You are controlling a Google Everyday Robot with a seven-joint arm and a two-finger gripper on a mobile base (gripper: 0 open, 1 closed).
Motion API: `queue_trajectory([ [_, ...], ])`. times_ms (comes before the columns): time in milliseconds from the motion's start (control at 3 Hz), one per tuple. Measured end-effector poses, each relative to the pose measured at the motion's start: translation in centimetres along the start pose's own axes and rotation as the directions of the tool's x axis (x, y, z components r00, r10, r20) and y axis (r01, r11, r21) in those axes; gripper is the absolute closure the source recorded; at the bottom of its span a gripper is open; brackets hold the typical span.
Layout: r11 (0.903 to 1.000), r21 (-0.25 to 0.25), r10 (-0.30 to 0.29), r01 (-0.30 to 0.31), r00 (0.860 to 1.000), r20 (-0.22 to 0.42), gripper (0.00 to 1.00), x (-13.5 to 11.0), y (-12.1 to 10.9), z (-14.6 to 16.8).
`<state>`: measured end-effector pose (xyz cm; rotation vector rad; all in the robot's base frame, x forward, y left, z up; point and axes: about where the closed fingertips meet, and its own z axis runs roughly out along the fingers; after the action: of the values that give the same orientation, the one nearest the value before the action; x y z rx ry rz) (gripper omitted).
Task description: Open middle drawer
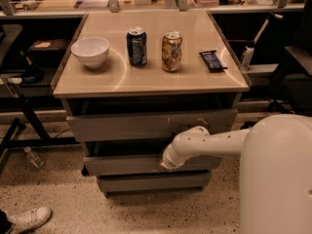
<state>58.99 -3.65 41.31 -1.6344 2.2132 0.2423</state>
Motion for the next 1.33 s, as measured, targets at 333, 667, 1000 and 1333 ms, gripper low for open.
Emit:
queue_trajectory([
  [333,1.0,0.0,0.0,0.0,1.0,0.0,1.0,-0.3,-0.1,-0.8],
  [667,1.0,0.0,0.0,0.0,1.0,0.0,1.0,-0.6,-0.3,-1.3],
  [1000,1.0,0.001,0.0,0.0,1.0,0.0,1.0,-0.8,-0.4,-1.8],
  [1333,0.9996,0.027,0.004,-0.004,1.0,-0.013,1.0,0.1,-0.8,-2.7],
])
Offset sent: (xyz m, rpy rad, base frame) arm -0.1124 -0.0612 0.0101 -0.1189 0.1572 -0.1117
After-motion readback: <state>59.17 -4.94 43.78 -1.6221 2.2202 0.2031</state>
